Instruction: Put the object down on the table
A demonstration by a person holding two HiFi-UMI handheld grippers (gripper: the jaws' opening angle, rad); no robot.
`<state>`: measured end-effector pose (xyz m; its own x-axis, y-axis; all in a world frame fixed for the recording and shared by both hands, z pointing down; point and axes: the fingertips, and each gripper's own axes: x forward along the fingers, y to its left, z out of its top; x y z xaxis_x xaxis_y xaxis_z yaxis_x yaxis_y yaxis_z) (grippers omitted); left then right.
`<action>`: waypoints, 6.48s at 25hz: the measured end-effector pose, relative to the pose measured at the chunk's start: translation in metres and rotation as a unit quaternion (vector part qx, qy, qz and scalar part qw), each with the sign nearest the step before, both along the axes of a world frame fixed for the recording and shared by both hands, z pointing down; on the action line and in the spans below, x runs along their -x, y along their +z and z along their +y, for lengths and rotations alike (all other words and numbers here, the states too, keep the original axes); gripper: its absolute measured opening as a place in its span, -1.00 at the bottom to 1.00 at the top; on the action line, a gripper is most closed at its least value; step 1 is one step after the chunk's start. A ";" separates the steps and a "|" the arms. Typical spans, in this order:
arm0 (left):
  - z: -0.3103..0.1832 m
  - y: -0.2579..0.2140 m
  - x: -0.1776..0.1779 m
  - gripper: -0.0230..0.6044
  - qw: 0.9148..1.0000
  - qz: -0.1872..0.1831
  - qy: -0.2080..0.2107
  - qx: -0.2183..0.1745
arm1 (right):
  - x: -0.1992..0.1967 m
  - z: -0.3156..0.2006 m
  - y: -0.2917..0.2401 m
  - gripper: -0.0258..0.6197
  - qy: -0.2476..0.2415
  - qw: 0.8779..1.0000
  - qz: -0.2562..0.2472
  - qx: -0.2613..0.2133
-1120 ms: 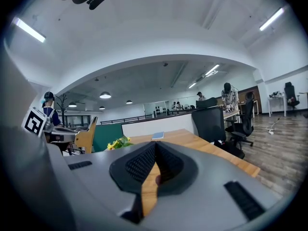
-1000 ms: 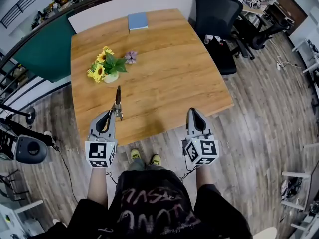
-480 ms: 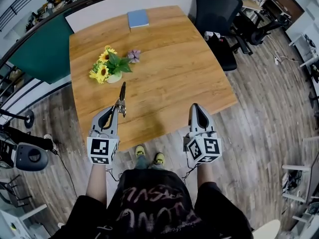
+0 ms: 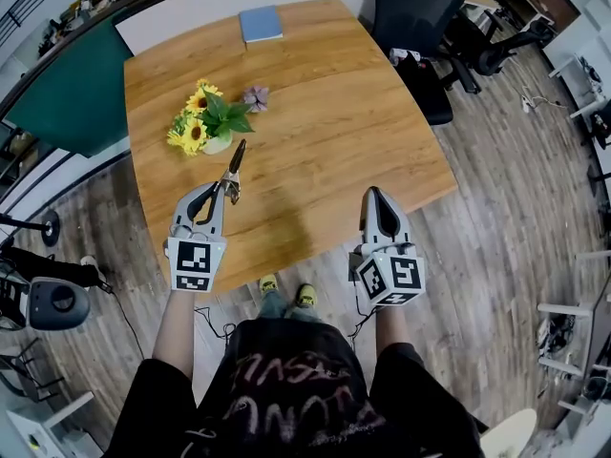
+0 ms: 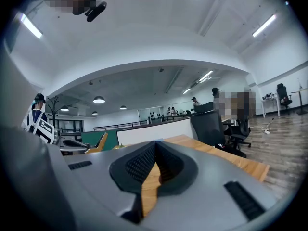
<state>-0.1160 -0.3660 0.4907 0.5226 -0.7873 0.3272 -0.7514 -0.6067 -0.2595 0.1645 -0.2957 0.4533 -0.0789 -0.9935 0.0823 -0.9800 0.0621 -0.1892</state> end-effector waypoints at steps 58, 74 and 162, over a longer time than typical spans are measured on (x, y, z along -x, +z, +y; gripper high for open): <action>-0.028 0.236 -0.072 -0.67 0.887 -0.404 0.213 0.070 | -0.006 -0.022 0.062 -0.91 -0.042 0.997 0.005 0.063; -0.017 0.241 -0.074 -0.34 0.895 -0.370 0.214 0.125 | -0.010 -0.014 0.060 -0.91 -0.036 0.997 0.012 0.069; 0.062 -0.089 0.043 -0.89 0.984 0.110 -0.112 -0.080 | 0.010 0.027 -0.018 -0.91 -0.090 0.995 0.042 0.000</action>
